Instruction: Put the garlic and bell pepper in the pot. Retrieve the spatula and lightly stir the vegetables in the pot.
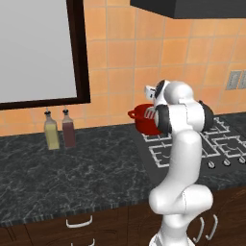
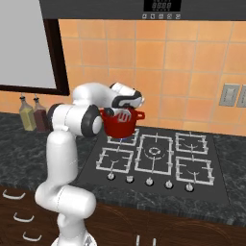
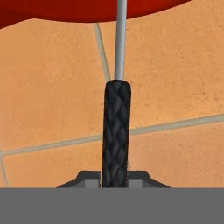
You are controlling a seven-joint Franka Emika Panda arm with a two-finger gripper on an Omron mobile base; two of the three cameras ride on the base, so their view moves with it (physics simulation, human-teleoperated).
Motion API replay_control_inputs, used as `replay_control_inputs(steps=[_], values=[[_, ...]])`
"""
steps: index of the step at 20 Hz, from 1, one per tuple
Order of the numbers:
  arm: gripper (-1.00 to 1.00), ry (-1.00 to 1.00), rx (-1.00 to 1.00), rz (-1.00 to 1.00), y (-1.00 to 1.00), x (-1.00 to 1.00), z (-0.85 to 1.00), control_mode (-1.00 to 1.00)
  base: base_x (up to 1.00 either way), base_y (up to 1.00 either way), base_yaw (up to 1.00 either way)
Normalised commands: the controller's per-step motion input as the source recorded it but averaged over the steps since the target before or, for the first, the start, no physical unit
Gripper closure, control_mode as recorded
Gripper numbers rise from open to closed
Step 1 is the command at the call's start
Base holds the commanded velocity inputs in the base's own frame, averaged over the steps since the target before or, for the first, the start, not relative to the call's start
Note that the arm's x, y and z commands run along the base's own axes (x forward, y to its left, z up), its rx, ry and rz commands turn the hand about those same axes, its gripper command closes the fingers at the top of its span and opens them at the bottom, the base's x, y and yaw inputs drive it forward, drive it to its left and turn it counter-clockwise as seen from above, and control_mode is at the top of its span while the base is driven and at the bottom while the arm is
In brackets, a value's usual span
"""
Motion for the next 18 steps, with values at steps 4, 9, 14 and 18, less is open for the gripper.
replay_control_inputs(steps=[4,9,14,18], values=[[1.00,0.08,0.00,0.00,-0.15,-0.41,-0.46,-1.00,0.00,0.00,0.00],[1.00,-0.07,-0.09,0.00,-0.01,-0.65,-0.13,-1.00,0.00,0.00,0.00],[1.00,-0.28,-0.15,0.00,0.02,-0.09,0.00,-1.00,0.00,0.00,0.00],[1.00,-0.24,-0.05,0.00,0.00,0.00,0.15,-1.00,0.00,0.00,0.00]])
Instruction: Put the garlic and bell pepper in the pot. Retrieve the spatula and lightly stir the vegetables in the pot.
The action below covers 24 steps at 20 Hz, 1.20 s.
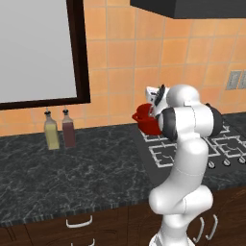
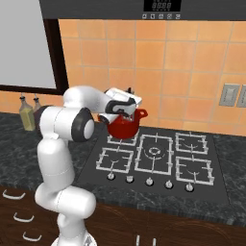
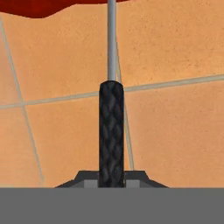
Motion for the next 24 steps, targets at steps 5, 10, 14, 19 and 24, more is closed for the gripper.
replay_control_inputs(steps=[5,10,14,19,24], values=[[1.00,-0.01,0.00,0.00,-0.06,-0.02,0.57,-1.00,0.00,0.00,0.00],[1.00,0.17,0.00,0.00,-0.06,-0.03,-0.01,-1.00,0.00,0.00,0.00],[1.00,0.06,0.00,0.00,0.01,-0.22,-0.40,-1.00,0.00,0.00,0.00],[1.00,0.00,-0.06,0.00,0.26,-0.01,-0.97,-1.00,0.00,0.00,0.00],[1.00,0.01,-0.01,0.00,0.08,0.02,-0.74,-1.00,0.00,0.00,0.00]])
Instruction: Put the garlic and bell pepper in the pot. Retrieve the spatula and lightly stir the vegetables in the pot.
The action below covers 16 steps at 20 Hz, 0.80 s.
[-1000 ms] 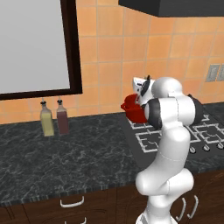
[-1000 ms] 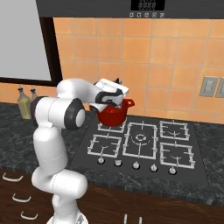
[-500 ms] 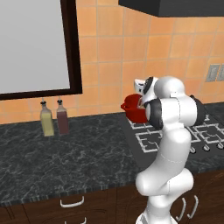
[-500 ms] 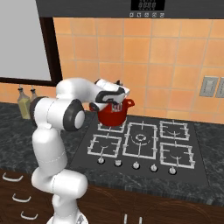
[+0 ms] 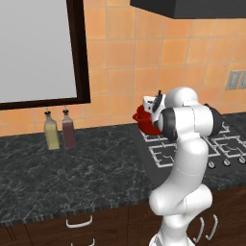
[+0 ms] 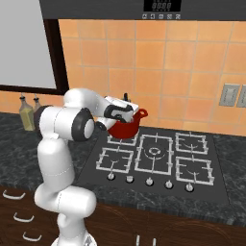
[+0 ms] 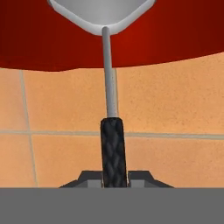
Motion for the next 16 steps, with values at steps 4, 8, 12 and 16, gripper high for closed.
replay_control_inputs(steps=[4,8,12,16], values=[[1.00,-0.01,0.01,0.00,0.00,0.00,-0.07,-1.00,0.00,0.00,0.00],[1.00,-0.13,0.00,0.00,0.00,0.02,0.15,-1.00,0.00,0.00,0.00],[1.00,-0.13,0.00,0.00,0.00,0.01,0.17,-1.00,0.00,0.00,0.00],[1.00,0.04,0.00,0.00,-0.01,-0.20,0.25,-1.00,0.00,0.00,0.00]])
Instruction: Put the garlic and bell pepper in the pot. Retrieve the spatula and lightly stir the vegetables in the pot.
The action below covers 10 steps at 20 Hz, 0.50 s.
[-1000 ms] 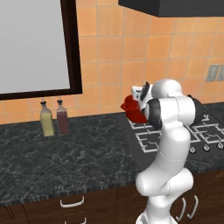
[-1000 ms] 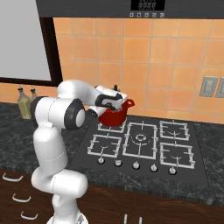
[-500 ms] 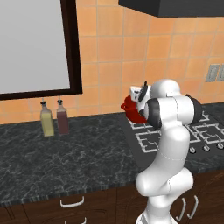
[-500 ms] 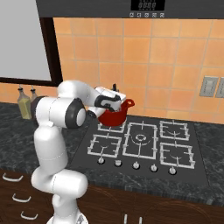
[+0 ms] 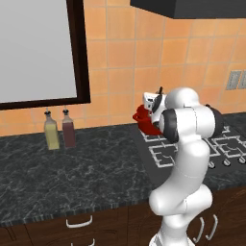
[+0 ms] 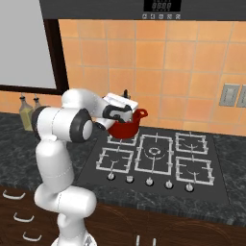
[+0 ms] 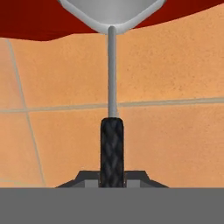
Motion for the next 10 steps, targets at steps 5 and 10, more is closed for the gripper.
replay_control_inputs(steps=[5,10], values=[[1.00,0.09,0.05,0.01,-0.01,-0.43,0.39,-1.00,0.00,0.00,0.00],[1.00,0.28,0.09,0.08,0.00,-0.23,0.01,-1.00,0.00,0.00,0.00]])
